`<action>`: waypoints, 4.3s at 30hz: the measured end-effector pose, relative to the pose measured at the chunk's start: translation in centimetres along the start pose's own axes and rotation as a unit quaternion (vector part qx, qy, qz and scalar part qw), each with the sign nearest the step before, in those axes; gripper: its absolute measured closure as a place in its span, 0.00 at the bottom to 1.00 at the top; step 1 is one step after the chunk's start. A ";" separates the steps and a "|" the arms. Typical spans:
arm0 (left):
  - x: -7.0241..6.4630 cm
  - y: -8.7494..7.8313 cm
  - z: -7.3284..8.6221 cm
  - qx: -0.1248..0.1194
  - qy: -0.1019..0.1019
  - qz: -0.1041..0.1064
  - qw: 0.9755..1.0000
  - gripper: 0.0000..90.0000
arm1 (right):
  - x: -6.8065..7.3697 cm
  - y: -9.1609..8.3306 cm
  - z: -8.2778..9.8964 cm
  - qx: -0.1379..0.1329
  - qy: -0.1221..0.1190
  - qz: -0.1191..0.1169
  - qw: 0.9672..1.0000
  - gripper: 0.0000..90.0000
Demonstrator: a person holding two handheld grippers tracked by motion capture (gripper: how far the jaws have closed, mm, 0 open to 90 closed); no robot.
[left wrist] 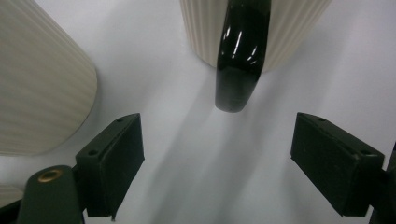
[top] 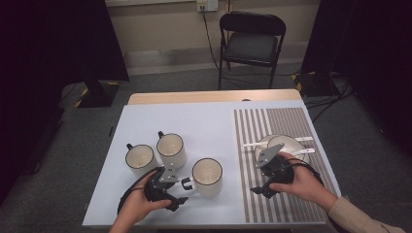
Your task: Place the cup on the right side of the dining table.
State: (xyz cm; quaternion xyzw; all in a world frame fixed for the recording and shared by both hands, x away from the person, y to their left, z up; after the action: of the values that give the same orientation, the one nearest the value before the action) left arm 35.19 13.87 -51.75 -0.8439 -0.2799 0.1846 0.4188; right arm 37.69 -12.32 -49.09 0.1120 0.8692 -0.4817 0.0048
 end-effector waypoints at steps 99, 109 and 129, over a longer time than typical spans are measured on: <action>0.0 0.1 -1.9 -0.018 0.002 0.002 1.000 0.18 | -3.6 0.4 -10.4 0.007 -0.060 -0.004 0.998 0.15; 0.0 0.3 -1.8 -0.018 0.003 0.002 1.000 0.18 | -3.1 1.3 -11.3 0.009 -0.067 -0.011 0.998 0.15; -0.3 0.4 -2.3 -0.034 -0.014 0.015 0.999 0.24 | -3.7 2.9 -12.0 0.004 -0.025 -0.006 1.000 0.16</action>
State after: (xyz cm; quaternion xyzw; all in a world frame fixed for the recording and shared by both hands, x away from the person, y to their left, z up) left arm 36.37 12.14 -50.75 -0.8592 -0.2794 0.1925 0.3830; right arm 43.09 -1.43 -44.66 0.0946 0.8677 -0.4874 0.0236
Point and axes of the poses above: each handheld gripper's, and its own axes: y roughly forward along the jaws, z roughly out of its underside, x roughly to its left, the point moved 10 cm from there along y, roughly forward along the jaws, and after that the axes turned 11 degrees about -y, right-handed, at the moved point
